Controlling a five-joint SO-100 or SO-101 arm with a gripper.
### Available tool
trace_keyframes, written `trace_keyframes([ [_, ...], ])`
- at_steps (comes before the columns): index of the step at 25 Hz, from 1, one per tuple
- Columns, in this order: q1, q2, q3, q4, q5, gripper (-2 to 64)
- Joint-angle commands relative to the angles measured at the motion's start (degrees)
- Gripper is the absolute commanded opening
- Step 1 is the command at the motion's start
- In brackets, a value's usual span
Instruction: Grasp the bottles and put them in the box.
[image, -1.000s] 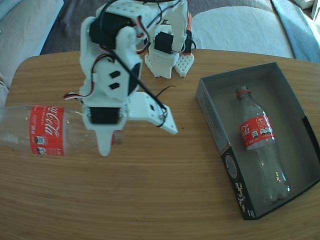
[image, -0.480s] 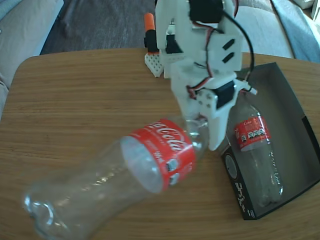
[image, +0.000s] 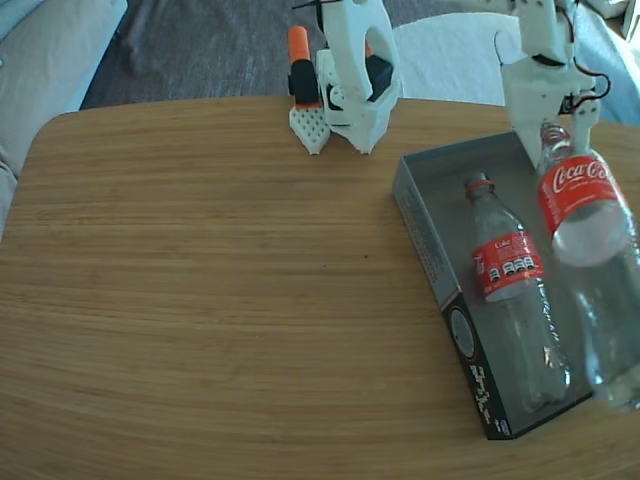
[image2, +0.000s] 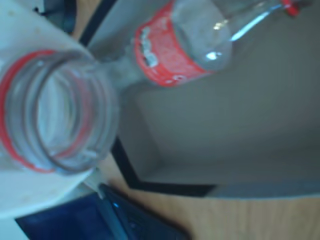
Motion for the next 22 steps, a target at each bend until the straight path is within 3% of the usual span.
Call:
trace_keyframes([
  [1,-5.3,1.8,0.5,-0.4,0.3,-0.3],
  [12,-15.6,2.0,9.6,-0.7,-0.2,-0.3],
  [22,-14.7,-6.8,2.2,-3.9,-0.1,-0.3],
])
